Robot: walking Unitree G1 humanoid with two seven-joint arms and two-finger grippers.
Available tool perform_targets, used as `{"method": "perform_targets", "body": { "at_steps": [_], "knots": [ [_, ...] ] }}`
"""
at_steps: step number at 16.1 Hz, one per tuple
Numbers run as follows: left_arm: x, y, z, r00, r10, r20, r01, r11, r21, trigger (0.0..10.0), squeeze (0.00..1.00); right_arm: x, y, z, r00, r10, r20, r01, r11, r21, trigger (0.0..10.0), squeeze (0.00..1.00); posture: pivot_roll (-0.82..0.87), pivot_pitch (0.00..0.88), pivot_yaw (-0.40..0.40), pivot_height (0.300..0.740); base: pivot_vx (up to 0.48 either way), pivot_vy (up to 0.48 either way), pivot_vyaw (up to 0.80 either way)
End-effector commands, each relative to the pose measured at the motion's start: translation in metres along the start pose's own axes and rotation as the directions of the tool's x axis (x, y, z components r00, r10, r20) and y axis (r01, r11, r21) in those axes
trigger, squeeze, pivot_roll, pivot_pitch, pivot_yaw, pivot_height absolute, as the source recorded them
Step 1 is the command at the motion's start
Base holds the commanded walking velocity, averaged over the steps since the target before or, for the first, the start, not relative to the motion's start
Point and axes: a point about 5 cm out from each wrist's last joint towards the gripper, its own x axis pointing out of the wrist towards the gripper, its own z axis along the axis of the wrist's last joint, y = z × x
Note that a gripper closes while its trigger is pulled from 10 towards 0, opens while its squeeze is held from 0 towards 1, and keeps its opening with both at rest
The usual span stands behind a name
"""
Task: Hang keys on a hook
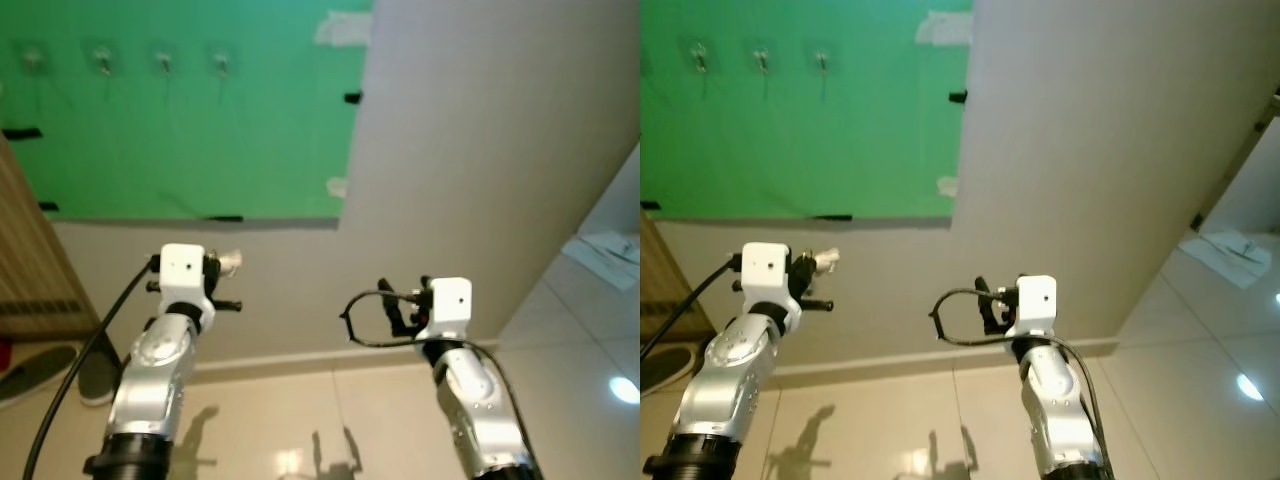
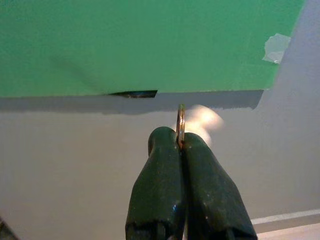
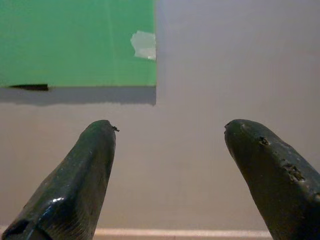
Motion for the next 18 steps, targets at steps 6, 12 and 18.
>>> {"method": "perform_targets", "body": {
  "at_steps": [6,12,18],
  "knots": [
    [0.001,-0.014,0.001,1.000,-0.010,0.004,0.010,1.000,-0.006,10.0,0.00,0.002,-0.009,0.000,1.000,-0.009,-0.002,0.010,1.000,0.010,10.0,0.00,0.04,0.000,-0.071,0.740,0.284,0.387,0.00],
    [0.004,-0.024,0.009,0.998,-0.056,0.031,0.053,0.994,0.094,10.0,0.00,0.005,-0.008,0.005,1.000,0.004,0.026,-0.004,1.000,-0.009,10.0,0.00,0.04,0.000,-0.083,0.740,0.190,0.258,0.33],
    [0.007,-0.037,0.012,0.992,-0.114,0.050,0.108,0.987,0.117,10.0,0.00,0.009,-0.009,0.009,0.999,-0.003,0.036,0.003,1.000,-0.016,10.0,0.00,0.02,0.000,-0.076,0.740,0.000,0.000,0.19]
  ]
}}
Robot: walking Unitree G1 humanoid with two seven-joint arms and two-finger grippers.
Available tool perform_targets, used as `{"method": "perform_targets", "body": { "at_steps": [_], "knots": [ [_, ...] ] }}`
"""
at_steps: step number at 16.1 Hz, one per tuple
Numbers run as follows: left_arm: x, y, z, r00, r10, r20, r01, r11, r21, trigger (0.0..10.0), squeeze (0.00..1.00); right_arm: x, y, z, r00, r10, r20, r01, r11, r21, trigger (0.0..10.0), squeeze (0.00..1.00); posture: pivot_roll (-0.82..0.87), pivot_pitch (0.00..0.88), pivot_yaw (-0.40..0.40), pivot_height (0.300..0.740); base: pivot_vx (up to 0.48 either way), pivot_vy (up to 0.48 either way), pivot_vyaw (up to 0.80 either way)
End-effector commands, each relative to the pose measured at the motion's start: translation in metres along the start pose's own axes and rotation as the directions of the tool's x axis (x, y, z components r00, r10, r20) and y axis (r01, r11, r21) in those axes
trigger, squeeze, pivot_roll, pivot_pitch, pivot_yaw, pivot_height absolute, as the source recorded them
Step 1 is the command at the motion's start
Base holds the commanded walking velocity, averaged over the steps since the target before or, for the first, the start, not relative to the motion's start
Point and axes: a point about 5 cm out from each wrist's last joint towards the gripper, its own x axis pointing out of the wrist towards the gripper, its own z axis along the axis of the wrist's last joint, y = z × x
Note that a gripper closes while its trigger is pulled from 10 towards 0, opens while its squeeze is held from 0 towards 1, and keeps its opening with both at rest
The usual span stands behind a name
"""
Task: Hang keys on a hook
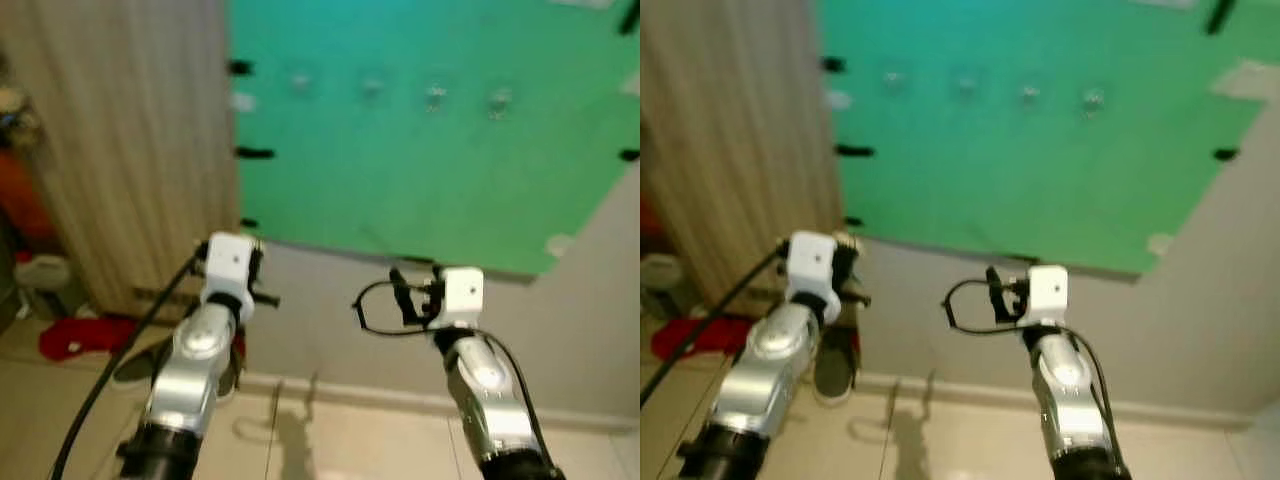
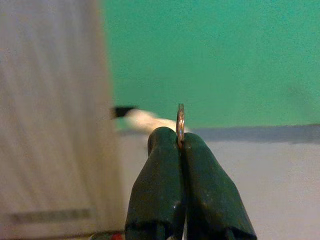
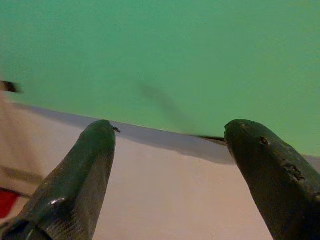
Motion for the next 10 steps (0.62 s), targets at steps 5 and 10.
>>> {"method": "perform_targets", "body": {
  "at_steps": [5,10],
  "knots": [
    [0.006,0.003,0.012,0.998,-0.052,0.047,0.051,0.998,0.033,10.0,0.00,0.002,0.001,0.010,0.998,0.000,0.055,0.001,1.000,-0.021,10.0,0.00,0.01,0.000,-0.068,0.740,0.000,0.000,0.00],
    [0.006,-0.009,0.014,0.987,-0.145,0.068,0.142,0.989,0.044,10.0,0.00,0.000,-0.002,0.009,0.999,-0.017,0.050,0.018,1.000,-0.021,10.0,0.00,0.00,0.000,-0.054,0.740,0.000,0.000,-0.32]
  ]
}}
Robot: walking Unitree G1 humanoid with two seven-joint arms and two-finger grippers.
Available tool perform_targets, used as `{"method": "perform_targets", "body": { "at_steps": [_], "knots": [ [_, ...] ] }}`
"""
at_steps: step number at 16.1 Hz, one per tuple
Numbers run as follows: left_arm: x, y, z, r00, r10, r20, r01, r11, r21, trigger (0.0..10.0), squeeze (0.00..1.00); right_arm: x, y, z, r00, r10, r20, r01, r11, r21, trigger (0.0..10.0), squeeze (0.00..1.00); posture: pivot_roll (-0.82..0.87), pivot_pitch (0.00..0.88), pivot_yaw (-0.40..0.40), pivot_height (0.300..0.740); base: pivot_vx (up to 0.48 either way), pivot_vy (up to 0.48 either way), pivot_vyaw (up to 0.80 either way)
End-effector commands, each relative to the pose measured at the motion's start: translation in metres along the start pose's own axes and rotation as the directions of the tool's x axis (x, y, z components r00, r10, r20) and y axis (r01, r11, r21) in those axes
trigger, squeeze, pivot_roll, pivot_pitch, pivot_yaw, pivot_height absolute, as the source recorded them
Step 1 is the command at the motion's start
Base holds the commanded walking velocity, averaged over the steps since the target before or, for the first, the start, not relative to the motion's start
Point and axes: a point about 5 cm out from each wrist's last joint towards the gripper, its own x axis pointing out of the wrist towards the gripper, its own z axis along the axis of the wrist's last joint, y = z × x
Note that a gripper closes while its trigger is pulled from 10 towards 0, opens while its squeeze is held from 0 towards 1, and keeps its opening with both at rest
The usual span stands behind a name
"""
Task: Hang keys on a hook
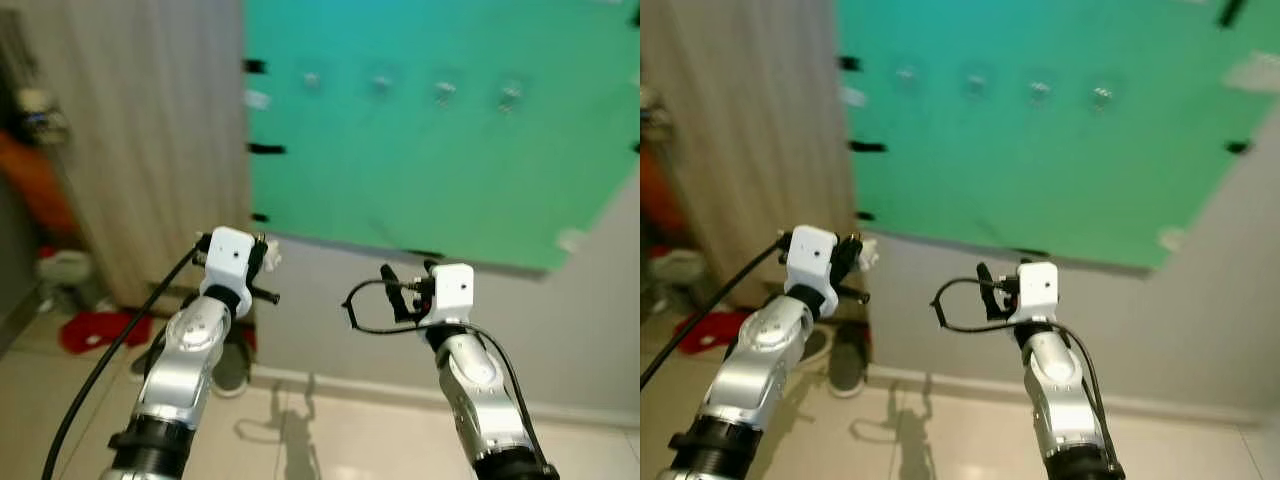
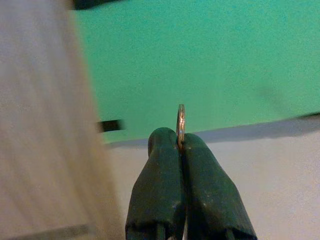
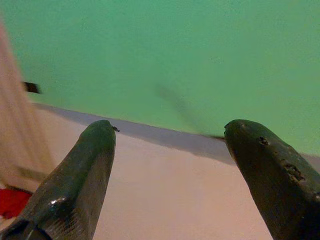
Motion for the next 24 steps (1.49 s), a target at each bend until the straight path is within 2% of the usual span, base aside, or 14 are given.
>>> {"method": "perform_targets", "body": {
  "at_steps": [1,7,9,11,15,17,19,20,21,23,24],
  "knots": [
    [0.003,-0.009,0.005,0.998,-0.050,0.025,0.050,0.999,0.007,10.0,0.00,-0.002,-0.008,0.003,0.999,-0.026,0.018,0.026,1.000,0.006,10.0,0.00,0.00,0.000,-0.053,0.740,0.000,0.000,-0.80],
    [0.008,-0.019,0.017,0.984,-0.158,0.080,0.157,0.987,0.018,10.0,0.00,-0.002,-0.008,0.004,0.999,-0.025,0.021,0.025,1.000,0.005,10.0,0.00,-0.01,0.000,-0.050,0.740,0.000,0.000,-0.80],
    [0.009,-0.017,0.023,0.979,-0.175,0.108,0.174,0.985,0.020,10.0,0.00,-0.002,-0.009,0.006,0.999,-0.028,0.038,0.028,1.000,-0.006,10.0,0.00,-0.02,0.000,-0.050,0.740,0.000,0.000,-0.79],
    [0.011,-0.014,0.032,0.972,-0.183,0.149,0.178,0.983,0.043,10.0,0.00,-0.002,-0.009,0.008,0.998,-0.034,0.050,0.034,0.999,-0.009,10.0,0.00,-0.02,0.000,-0.053,0.740,0.392,0.274,0.00],
    [0.006,-0.015,0.071,0.922,-0.200,0.332,0.182,0.980,0.087,10.0,0.00,0.001,-0.008,0.008,0.999,-0.016,0.049,0.017,1.000,-0.019,10.0,0.00,0.00,0.000,-0.062,0.740,0.405,0.257,0.00],
    [0.003,-0.013,0.089,0.899,-0.209,0.386,0.180,0.978,0.110,10.0,0.00,0.003,-0.006,0.008,0.999,-0.004,0.047,0.005,1.000,-0.021,10.0,0.00,0.01,0.000,-0.073,0.740,0.399,0.264,0.00],
    [-0.004,-0.026,0.109,0.837,-0.359,0.413,0.310,0.933,0.183,10.0,0.00,0.003,-0.004,0.007,0.999,0.007,0.044,-0.006,1.000,-0.023,10.0,0.00,0.01,0.000,-0.080,0.740,0.384,0.287,0.00],
    [-0.009,-0.035,0.119,0.798,-0.439,0.412,0.384,0.898,0.213,10.0,0.00,0.004,-0.004,0.007,0.999,0.016,0.039,-0.015,0.999,-0.028,10.0,0.00,0.02,0.000,-0.083,0.740,0.431,0.000,0.00],
    [-0.013,-0.042,0.127,0.772,-0.489,0.405,0.437,0.872,0.220,10.0,0.00,0.005,-0.002,0.007,0.999,0.023,0.033,-0.022,0.999,-0.033,10.0,0.00,0.02,0.000,-0.083,0.740,0.000,0.000,0.00],
    [-0.016,-0.047,0.134,0.742,-0.526,0.416,0.487,0.849,0.205,10.0,0.00,0.005,0.000,0.006,0.999,0.028,0.032,-0.027,0.999,-0.026,10.0,0.00,0.01,0.000,-0.081,0.740,0.000,0.000,-0.77],
    [-0.021,-0.053,0.141,0.703,-0.565,0.432,0.542,0.819,0.188,10.0,0.00,0.004,0.000,0.005,0.999,0.026,0.035,-0.025,0.999,-0.025,10.0,0.00,0.01,0.000,-0.075,0.740,0.000,0.000,-0.75]
  ]
}}
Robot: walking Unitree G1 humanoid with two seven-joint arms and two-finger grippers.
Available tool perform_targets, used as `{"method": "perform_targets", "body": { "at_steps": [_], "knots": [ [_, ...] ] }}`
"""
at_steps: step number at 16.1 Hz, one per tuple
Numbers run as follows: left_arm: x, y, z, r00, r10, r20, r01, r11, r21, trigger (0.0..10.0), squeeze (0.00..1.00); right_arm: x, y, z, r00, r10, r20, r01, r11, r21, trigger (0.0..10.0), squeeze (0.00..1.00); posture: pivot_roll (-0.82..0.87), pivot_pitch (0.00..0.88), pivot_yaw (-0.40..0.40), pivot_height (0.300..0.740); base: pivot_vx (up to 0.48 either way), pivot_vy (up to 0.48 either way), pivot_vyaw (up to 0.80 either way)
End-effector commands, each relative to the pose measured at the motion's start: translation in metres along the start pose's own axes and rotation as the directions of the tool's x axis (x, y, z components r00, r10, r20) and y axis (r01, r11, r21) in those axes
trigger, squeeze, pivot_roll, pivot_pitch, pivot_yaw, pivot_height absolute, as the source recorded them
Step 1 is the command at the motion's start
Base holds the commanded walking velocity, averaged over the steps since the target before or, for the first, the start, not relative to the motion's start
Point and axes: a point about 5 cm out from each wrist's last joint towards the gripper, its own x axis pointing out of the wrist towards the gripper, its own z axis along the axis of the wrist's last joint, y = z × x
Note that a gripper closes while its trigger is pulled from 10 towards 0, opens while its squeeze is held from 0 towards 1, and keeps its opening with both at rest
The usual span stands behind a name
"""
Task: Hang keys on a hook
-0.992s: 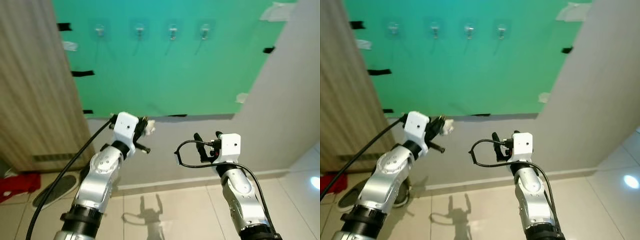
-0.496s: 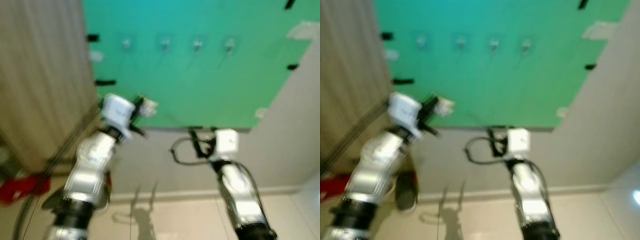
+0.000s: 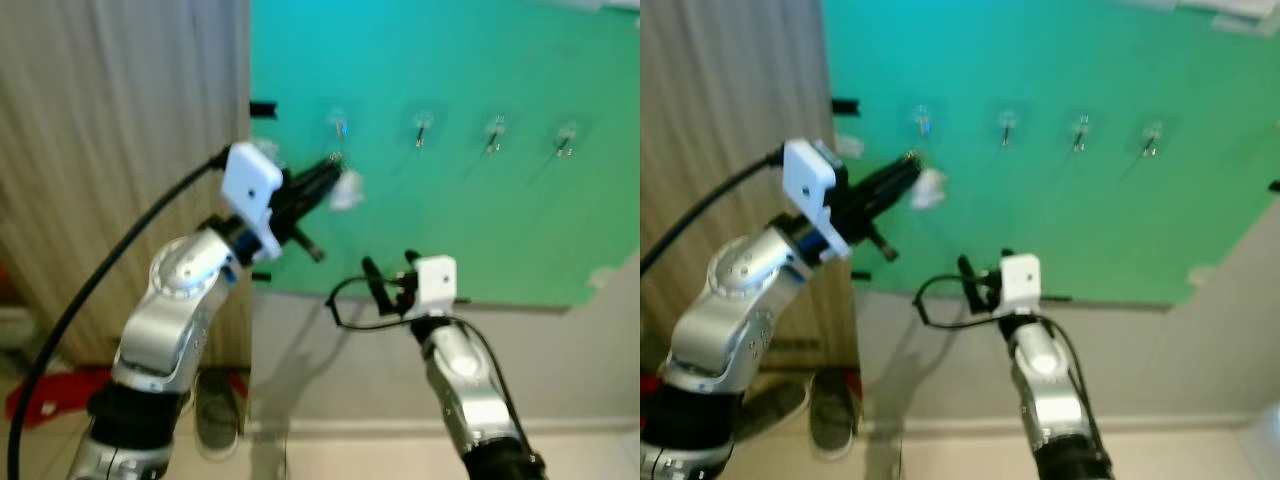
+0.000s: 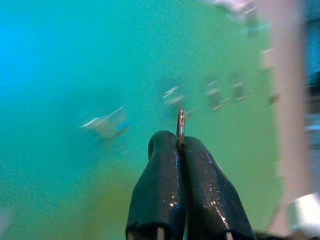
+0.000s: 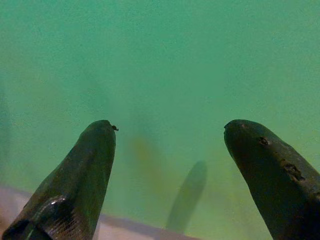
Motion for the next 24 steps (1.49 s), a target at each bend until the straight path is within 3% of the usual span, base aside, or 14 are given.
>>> {"method": "perform_targets", "body": {
  "at_steps": [1,4,7,9,12,14,18,22,24],
  "knots": [
    [0.011,-0.017,0.010,0.993,-0.109,0.040,0.111,0.993,-0.046,10.0,0.00,-0.007,-0.015,-0.005,0.999,-0.051,-0.014,0.051,0.999,-0.010,10.0,0.00,0.01,0.000,-0.072,0.740,0.000,0.000,-0.75],
    [0.008,-0.014,0.002,0.991,-0.125,-0.039,0.124,0.991,-0.041,10.0,0.00,-0.011,-0.014,-0.006,0.998,-0.059,-0.007,0.059,0.998,-0.007,10.0,0.00,-0.01,0.000,-0.056,0.740,0.000,0.000,-0.24],
    [0.011,-0.019,-0.004,0.993,-0.117,-0.034,0.114,0.990,-0.083,10.0,0.00,-0.013,-0.016,-0.007,0.998,-0.068,-0.007,0.068,0.998,-0.006,10.0,0.00,-0.02,0.000,-0.051,0.740,0.285,0.000,0.00],
    [0.014,-0.019,-0.014,0.993,-0.086,-0.079,0.078,0.993,-0.092,10.0,0.00,-0.013,-0.017,-0.006,0.997,-0.080,0.002,0.080,0.997,0.007,10.0,0.00,-0.02,0.000,-0.050,0.740,0.446,0.000,0.00],
    [0.012,0.006,-0.041,0.971,0.129,-0.204,-0.140,0.989,-0.042,10.0,0.00,-0.015,-0.021,-0.005,0.994,-0.108,0.007,0.107,0.993,0.045,10.0,0.00,-0.02,0.000,-0.053,0.740,0.440,0.000,0.00],
    [0.012,0.013,-0.043,0.961,0.177,-0.210,-0.194,0.979,-0.062,10.0,0.00,-0.016,-0.019,-0.007,0.995,-0.095,0.002,0.095,0.995,0.037,10.0,0.00,-0.02,0.000,-0.053,0.740,0.000,0.000,0.00],
    [0.020,0.007,-0.026,0.984,0.059,-0.166,-0.064,0.998,-0.022,10.0,0.00,-0.018,-0.017,-0.009,0.996,-0.086,-0.004,0.086,0.996,0.035,10.0,0.00,-0.02,0.000,-0.049,0.740,0.000,0.000,0.00],
    [0.030,-0.014,-0.012,0.988,-0.099,-0.121,0.096,0.995,-0.032,10.0,0.00,-0.019,-0.016,-0.011,0.997,-0.082,-0.014,0.082,0.996,0.034,10.0,0.00,-0.03,0.000,-0.045,0.740,0.000,0.000,0.00],
    [0.036,-0.011,-0.015,0.988,-0.089,-0.125,0.084,0.996,-0.042,10.0,0.00,-0.018,-0.015,-0.012,0.997,-0.079,-0.016,0.079,0.996,0.033,10.0,0.00,-0.02,0.000,-0.043,0.740,0.000,0.000,0.00]
  ]
}}
